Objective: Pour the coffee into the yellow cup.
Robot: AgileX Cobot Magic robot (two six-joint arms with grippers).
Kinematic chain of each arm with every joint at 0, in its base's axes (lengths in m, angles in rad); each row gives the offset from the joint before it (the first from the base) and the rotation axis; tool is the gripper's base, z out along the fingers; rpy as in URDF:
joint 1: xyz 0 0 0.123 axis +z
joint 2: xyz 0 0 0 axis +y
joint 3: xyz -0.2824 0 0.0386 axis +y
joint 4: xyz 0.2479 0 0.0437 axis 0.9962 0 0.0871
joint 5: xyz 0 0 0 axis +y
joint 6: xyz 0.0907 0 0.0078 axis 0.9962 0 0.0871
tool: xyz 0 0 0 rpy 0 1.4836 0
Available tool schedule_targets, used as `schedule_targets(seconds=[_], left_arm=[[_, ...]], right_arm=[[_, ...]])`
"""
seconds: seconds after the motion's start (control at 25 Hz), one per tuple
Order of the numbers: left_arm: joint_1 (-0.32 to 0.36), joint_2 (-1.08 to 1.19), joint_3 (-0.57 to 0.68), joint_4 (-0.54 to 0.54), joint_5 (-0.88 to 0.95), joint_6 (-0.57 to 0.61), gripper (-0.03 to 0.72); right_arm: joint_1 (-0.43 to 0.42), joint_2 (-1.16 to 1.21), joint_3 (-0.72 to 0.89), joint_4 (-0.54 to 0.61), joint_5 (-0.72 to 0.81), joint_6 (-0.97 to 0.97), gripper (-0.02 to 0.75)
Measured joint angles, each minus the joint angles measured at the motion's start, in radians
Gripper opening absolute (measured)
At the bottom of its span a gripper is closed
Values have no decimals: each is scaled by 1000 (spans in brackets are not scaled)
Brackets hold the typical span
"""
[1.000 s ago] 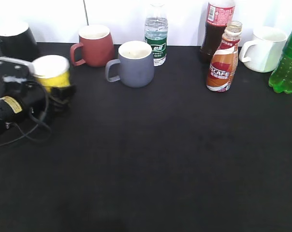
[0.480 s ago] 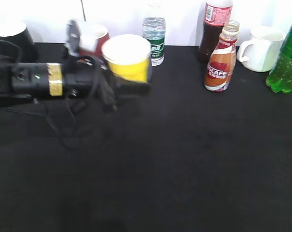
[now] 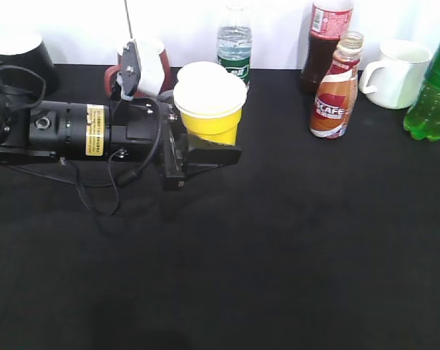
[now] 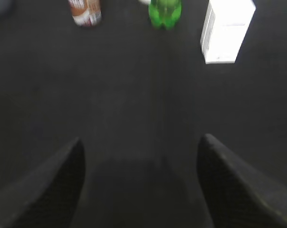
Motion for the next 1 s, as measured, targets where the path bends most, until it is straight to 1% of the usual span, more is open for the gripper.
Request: schedule_targets(seconds=[0.08,0.12,0.16,0.2,0.28,0.32,0.36,0.4,0.44,0.52,0.56,0.6,0.64,0.68,0.72,0.76,0.8,0.88,1.0], left_arm=[[0,0,0,0,0,0,450],[0,0,0,0,0,-1,449],[0,0,0,0,0,-2,449],[0,0,0,0,0,-2,449],[0,0,0,0,0,-2,449],[0,0,0,0,0,-2,449],[0,0,0,0,1,-2,449],[0,0,0,0,0,-2,449],[0,0,0,0,0,-2,449],[0,0,0,0,0,-2,449],[0,0,0,0,0,-2,449],[0,0,0,0,1,-2,449],[0,0,0,0,1,-2,449],[0,0,0,0,1,-2,449],[0,0,0,0,1,-2,449],[0,0,0,0,1,-2,449],[0,0,0,0,1,-2,449],[0,0,0,0,1,-2,449],[0,0,0,0,1,-2,449]], right_arm=[[0,191,-6,6,-207,-6,571],[0,306,-6,36,-313,-14,571],[0,413,-6,81,-415,-64,571],[0,514,1,166,-539,-157,571],[0,695,54,324,-842,-338,571],[6,787,85,338,-979,-372,571],[30,865,102,317,-1121,-380,571],[78,947,107,292,-1220,-376,571],[147,1037,110,283,-1332,-366,571],[233,1219,110,276,-1594,-316,571],[253,1316,110,267,-1729,-279,571],[260,1394,110,226,-1817,-236,571],[262,1489,109,165,-1893,-193,573],[263,1567,100,123,-1926,-141,591],[263,1639,77,112,-1934,-86,622],[263,1705,41,109,-1937,-50,649],[263,1756,-1,110,-1938,-36,657],[263,1832,-93,166,-1935,-34,655],[263,1868,-152,168,-1936,-36,649]])
